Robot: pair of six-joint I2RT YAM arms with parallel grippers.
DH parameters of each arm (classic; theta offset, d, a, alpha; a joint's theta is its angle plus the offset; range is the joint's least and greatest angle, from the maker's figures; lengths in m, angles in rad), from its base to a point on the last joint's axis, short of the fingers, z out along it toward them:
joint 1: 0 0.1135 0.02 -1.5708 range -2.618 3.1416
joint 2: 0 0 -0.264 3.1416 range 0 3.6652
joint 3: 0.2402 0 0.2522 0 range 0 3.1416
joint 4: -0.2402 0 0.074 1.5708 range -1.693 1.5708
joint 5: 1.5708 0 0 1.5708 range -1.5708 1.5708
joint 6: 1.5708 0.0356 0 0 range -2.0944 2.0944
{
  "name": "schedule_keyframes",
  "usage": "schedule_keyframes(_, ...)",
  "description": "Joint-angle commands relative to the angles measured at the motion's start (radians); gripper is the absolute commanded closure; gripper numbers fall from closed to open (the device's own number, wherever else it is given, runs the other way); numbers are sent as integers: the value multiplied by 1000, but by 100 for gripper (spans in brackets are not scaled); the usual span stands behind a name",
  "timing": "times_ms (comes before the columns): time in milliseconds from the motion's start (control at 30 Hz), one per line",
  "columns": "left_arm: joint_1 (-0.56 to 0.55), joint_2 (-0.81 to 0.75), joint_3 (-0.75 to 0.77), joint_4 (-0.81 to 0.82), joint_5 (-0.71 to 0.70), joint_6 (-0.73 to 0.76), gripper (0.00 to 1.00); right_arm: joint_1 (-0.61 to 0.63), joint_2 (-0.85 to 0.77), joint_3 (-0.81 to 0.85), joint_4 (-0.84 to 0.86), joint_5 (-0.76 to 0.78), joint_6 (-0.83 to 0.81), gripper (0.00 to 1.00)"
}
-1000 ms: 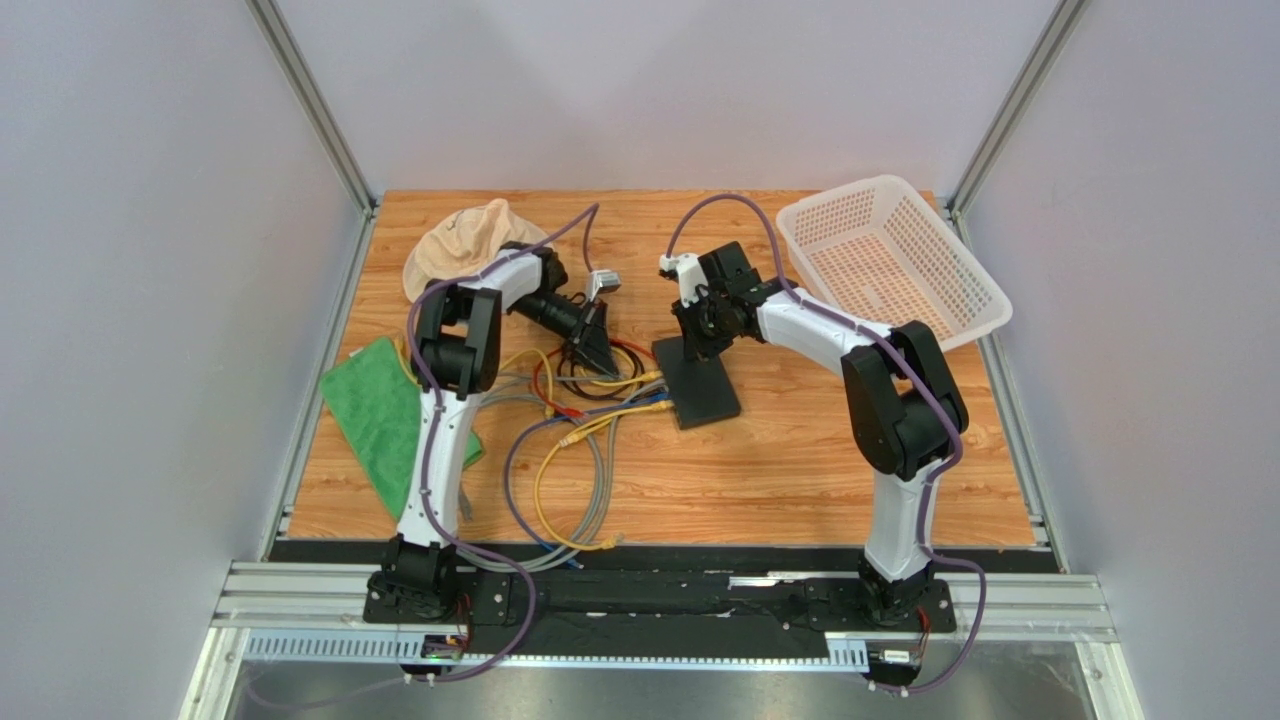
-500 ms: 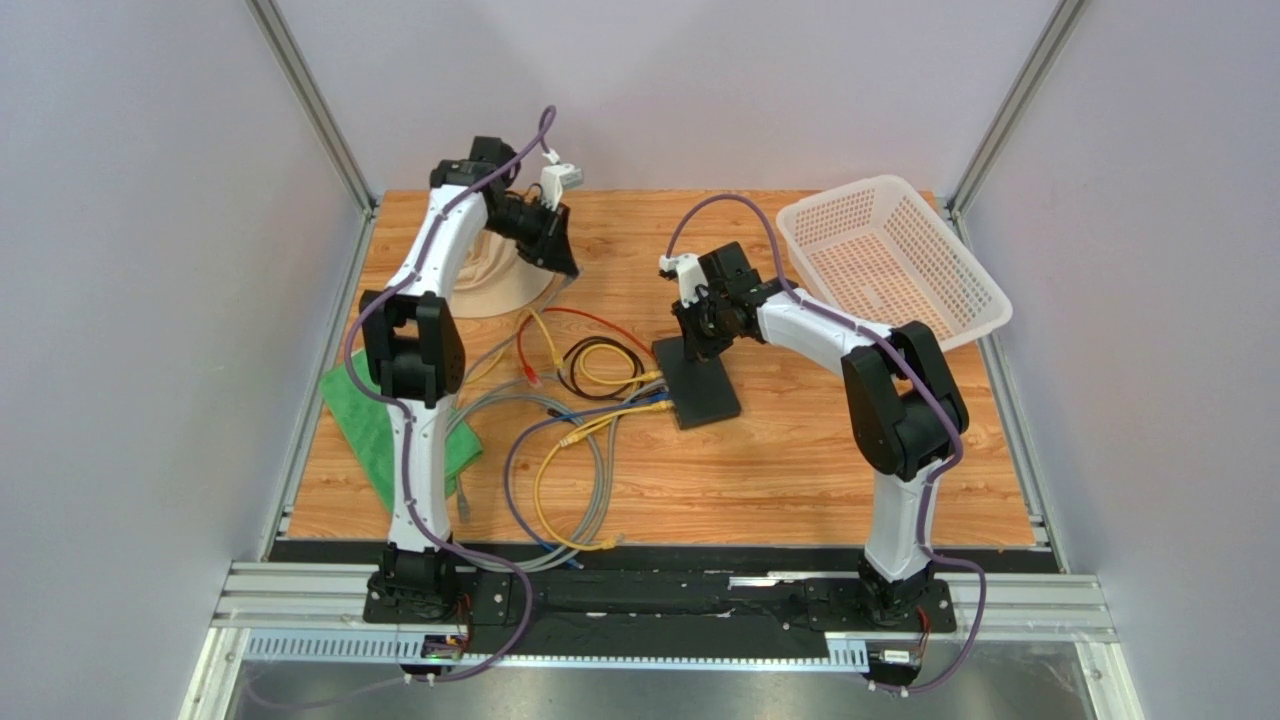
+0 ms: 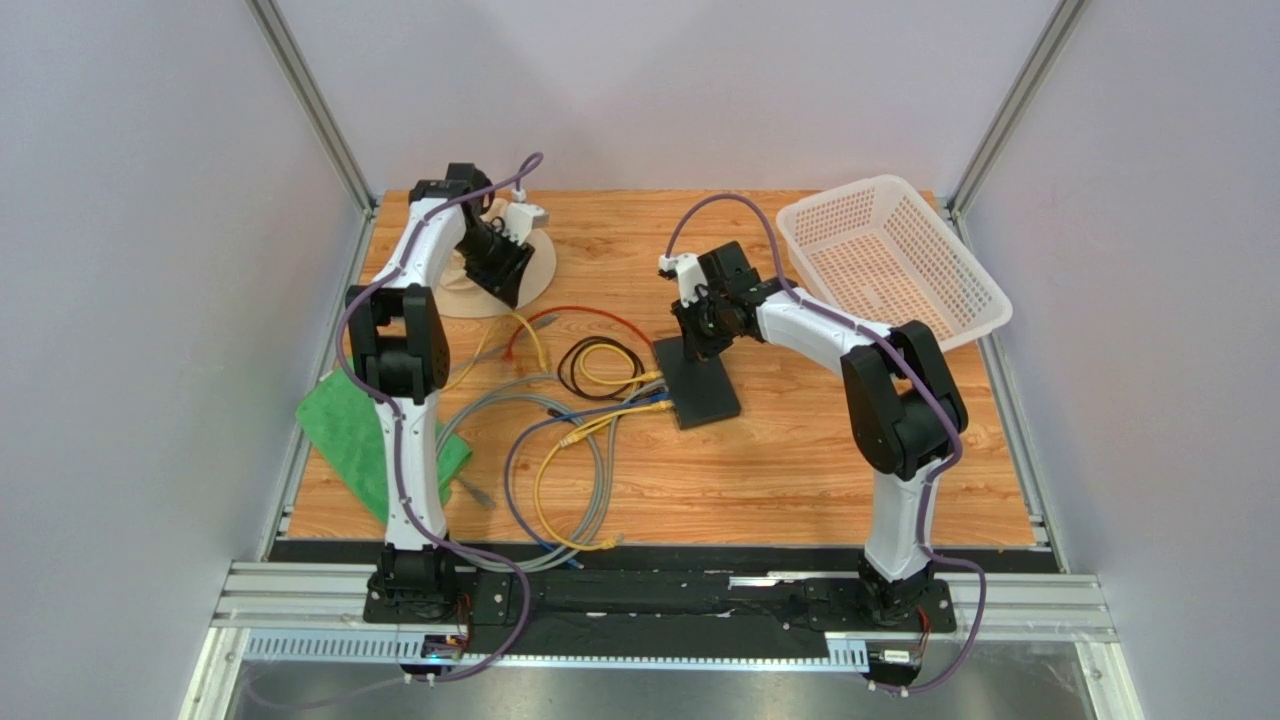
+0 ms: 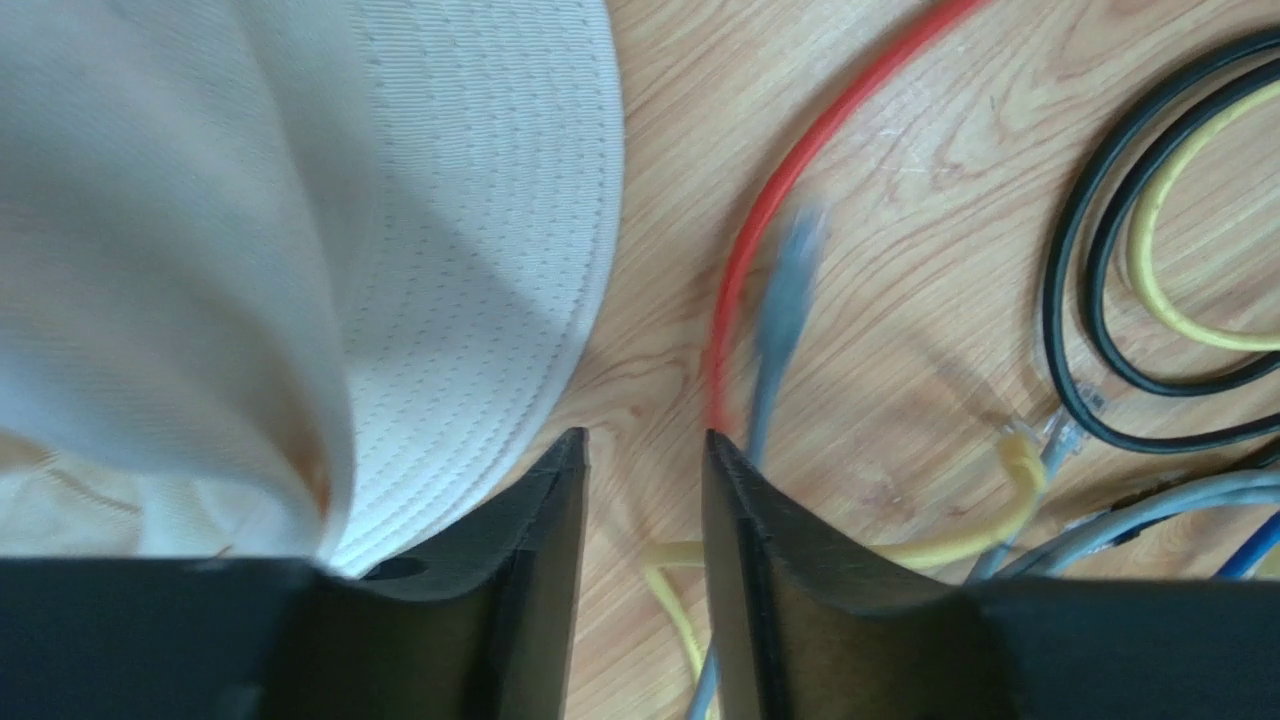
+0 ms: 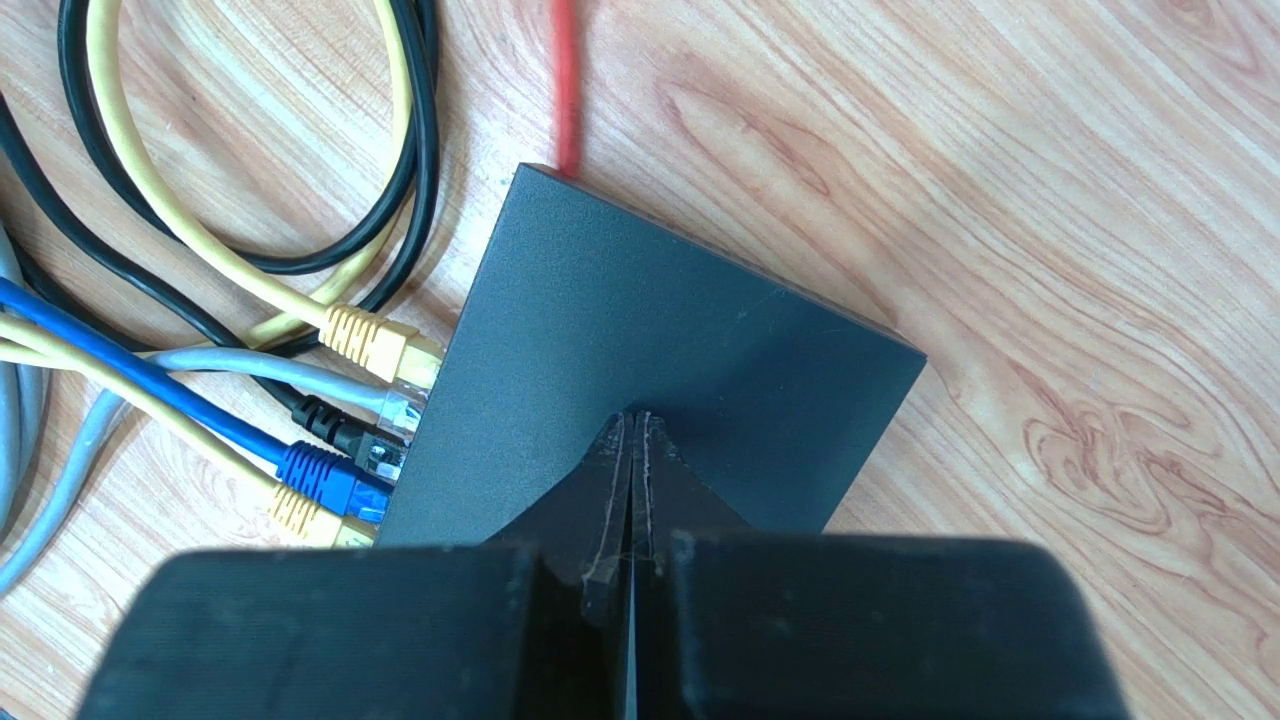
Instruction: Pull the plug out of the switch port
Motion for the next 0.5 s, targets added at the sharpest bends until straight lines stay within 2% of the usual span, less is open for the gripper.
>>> schedule_keyframes(0,4,-9,98,-52,-6,-102,46,14,80,-25,-115,22,-22,100)
schedule_keyframes(33,2,-16,110,-57,8,-122,44,14,81,-23,-116,20,-21,100)
schedule_keyframes(67,2,-25,113,-59,28,-161,27,12,81,-23,-116,20,-21,100)
schedule_keyframes(133,2,-68,122,-51,95,-204,15,14,78,-25,-115,20,-22,100)
schedule_keyframes(200,-2,-114,125,-27,204,-258,15,15,80,-25,-113,20,-22,100)
schedule_keyframes(267,-7,-149,86,12,305,-322,19,14,83,-25,-115,17,-19,100)
schedule_keyframes(300,-15,-186,57,83,394,-356,20,14,85,-20,-113,16,-21,100)
schedule_keyframes(400,-41,-220,-104,197,502,-450,38,15,82,-20,-112,14,-19,100)
schedule_keyframes(467,-91,-202,-131,179,527,-441,75,14,74,-26,-101,16,-18,100)
